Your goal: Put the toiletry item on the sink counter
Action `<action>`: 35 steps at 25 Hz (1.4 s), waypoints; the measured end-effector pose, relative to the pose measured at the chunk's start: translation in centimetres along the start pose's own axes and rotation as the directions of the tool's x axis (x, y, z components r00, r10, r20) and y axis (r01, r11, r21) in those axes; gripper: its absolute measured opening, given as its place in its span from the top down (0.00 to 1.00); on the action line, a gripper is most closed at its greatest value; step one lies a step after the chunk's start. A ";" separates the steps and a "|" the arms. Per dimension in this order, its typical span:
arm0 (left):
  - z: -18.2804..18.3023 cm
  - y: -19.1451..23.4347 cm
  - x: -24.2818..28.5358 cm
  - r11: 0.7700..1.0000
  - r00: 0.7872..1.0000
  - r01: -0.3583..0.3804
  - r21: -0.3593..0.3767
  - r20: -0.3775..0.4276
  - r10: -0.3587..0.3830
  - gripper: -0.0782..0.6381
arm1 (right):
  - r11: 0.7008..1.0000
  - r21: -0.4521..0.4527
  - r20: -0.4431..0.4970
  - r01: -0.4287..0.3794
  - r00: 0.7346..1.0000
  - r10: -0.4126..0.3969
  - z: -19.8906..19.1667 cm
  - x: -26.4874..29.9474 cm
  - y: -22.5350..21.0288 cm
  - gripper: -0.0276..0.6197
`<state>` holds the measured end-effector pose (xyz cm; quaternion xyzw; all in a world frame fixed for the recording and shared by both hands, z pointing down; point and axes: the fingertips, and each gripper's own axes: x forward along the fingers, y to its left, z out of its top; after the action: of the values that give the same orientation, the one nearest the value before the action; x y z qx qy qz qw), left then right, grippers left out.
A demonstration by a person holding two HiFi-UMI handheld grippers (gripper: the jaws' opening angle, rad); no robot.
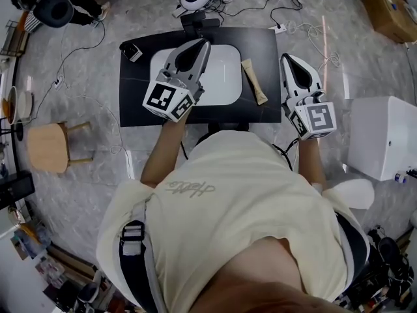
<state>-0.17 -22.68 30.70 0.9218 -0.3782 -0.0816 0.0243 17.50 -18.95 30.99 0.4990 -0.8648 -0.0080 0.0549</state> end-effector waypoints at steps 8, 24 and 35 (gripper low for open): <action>-0.5 -0.5 0.2 1.000 1.000 0.010 -0.010 -0.025 -0.010 0.89 | 1.000 0.030 -0.016 -0.008 1.000 0.009 -0.9 0.0 0.3 0.96; -1.6 -0.1 0.5 0.999 0.999 0.009 -0.032 -0.044 -0.011 0.89 | 0.999 0.032 -0.033 -0.025 0.999 0.026 -1.8 0.4 0.5 0.96; -2.5 0.1 0.0 0.999 0.998 -0.004 -0.051 -0.059 0.001 0.89 | 0.998 0.035 -0.027 -0.042 0.999 0.043 -2.3 0.5 1.3 0.96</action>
<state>0.19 -22.78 33.20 0.9224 -0.3762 -0.0642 0.0591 16.38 -18.70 33.40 0.4813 -0.8745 0.0151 0.0583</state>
